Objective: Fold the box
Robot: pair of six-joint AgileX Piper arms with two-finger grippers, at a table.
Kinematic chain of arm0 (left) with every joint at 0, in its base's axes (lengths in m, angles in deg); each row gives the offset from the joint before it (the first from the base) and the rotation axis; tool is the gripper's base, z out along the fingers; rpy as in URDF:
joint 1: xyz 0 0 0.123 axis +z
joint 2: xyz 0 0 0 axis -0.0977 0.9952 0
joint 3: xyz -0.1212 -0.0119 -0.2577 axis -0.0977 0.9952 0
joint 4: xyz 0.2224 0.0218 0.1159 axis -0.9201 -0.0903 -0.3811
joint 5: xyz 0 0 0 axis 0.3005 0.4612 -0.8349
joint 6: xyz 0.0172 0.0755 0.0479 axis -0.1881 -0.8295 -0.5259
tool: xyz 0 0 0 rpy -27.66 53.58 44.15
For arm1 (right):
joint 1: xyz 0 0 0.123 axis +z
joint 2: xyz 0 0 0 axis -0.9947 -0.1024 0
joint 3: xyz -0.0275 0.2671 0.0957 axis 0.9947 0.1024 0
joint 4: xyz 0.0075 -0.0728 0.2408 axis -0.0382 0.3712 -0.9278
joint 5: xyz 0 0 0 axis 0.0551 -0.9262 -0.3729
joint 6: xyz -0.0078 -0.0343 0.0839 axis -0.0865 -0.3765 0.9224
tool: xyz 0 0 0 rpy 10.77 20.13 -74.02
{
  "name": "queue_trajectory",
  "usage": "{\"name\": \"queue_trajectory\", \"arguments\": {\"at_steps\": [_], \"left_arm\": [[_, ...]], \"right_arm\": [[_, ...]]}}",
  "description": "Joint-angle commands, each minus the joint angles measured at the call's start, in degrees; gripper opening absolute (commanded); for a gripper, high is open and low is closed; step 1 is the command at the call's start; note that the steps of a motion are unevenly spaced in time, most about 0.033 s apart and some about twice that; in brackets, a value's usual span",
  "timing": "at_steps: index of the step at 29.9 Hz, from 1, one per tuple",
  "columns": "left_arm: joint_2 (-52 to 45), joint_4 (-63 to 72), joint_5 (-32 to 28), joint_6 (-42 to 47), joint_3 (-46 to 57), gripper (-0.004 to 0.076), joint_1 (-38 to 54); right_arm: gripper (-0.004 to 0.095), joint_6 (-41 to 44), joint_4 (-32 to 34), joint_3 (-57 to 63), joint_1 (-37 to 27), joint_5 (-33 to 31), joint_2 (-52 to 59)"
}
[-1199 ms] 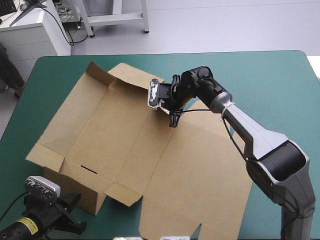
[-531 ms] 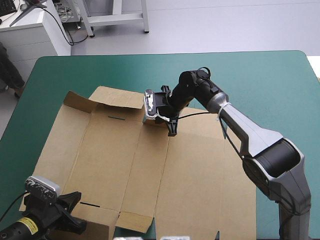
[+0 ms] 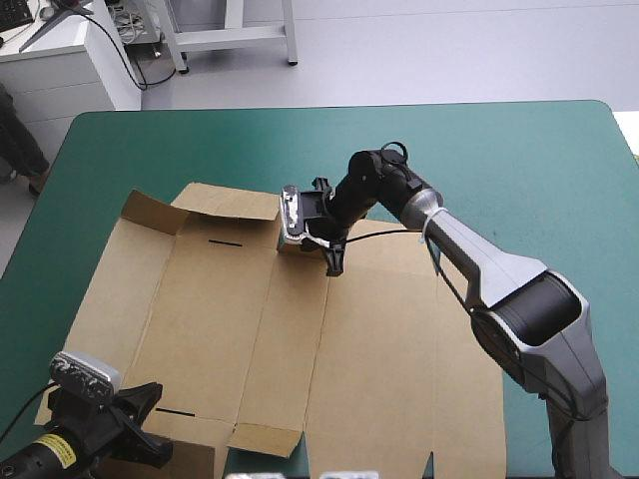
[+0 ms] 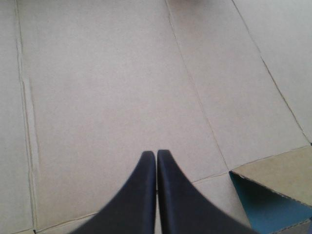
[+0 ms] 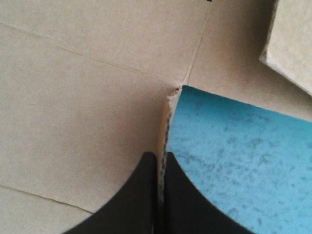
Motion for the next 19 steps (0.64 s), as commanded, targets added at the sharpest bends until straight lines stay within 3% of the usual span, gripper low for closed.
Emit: {"name": "queue_trajectory", "arguments": {"at_steps": [1,5,9,19], "left_arm": [[0.7,1.0,-3.3,0.6,-1.4,-0.0008,-0.2],[0.7,1.0,-3.3,0.6,-1.4,-0.0008,-0.2],[0.7,1.0,-3.3,0.6,-1.4,-0.0008,-0.2],[0.7,1.0,-3.3,0.6,-1.4,-0.0008,-0.2]], "right_arm": [[0.0043,0.9,-0.8,-1.5,1.8,4.7,3.6],[0.0247,3.6,5.4,-1.5,4.0,6.7,3.5],[0.0396,5.3,5.2,-1.5,4.1,6.6,3.2],[0.0343,21.4,21.2,-1.6,2.4,0.1,7.1]]}}
